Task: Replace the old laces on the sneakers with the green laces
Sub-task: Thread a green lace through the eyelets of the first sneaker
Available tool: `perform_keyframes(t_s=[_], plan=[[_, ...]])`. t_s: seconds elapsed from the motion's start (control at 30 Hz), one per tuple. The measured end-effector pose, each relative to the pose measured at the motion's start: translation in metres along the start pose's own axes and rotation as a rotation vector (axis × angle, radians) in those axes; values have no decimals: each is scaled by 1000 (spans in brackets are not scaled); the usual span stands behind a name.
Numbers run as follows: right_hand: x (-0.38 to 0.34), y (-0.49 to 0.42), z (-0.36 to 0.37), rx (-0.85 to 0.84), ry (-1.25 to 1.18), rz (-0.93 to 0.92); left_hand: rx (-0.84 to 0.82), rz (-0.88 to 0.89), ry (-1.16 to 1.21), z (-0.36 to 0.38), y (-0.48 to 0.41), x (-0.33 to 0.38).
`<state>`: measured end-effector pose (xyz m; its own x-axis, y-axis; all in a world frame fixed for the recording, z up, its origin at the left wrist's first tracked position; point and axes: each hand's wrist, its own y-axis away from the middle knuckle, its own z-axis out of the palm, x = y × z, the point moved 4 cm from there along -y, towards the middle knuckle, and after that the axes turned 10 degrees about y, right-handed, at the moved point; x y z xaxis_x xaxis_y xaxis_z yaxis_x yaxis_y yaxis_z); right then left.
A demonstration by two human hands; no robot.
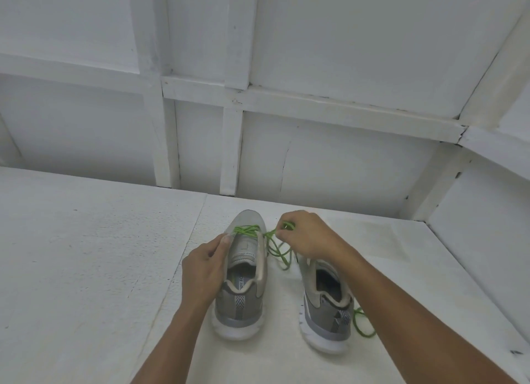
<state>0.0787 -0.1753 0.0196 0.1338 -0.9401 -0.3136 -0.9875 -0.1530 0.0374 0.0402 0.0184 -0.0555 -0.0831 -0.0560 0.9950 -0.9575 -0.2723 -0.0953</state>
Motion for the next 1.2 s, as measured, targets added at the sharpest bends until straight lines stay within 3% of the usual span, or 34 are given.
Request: perform_keyframes(t_s=[0.23, 0.4, 0.53, 0.67, 0.87, 0.93, 1.07, 1.2], plan=[[-13, -1, 24, -309, 202, 39, -11, -12, 9, -2, -3, -3], [-2, -25, 4, -162, 190, 152, -34, -39, -40, 0, -8, -4], [-2, -34, 30, -211, 329, 156, -16, -27, -99, 1, -18, 2], [-1, -39, 48, -158, 264, 139, -35, 54, -190, 4, -34, 26], [1, -42, 14, -117, 272, 126, -172, 112, -246, 26, -31, 52], [2, -42, 1, -120, 102, 145, -227, 122, -281, 35, -25, 52], [-10, -37, -21, -240, -551, 207, -329, 124, -337, 49, -18, 50], [-19, -38, -32, -351, -695, 218, -474, 49, -273, 62, -12, 48]])
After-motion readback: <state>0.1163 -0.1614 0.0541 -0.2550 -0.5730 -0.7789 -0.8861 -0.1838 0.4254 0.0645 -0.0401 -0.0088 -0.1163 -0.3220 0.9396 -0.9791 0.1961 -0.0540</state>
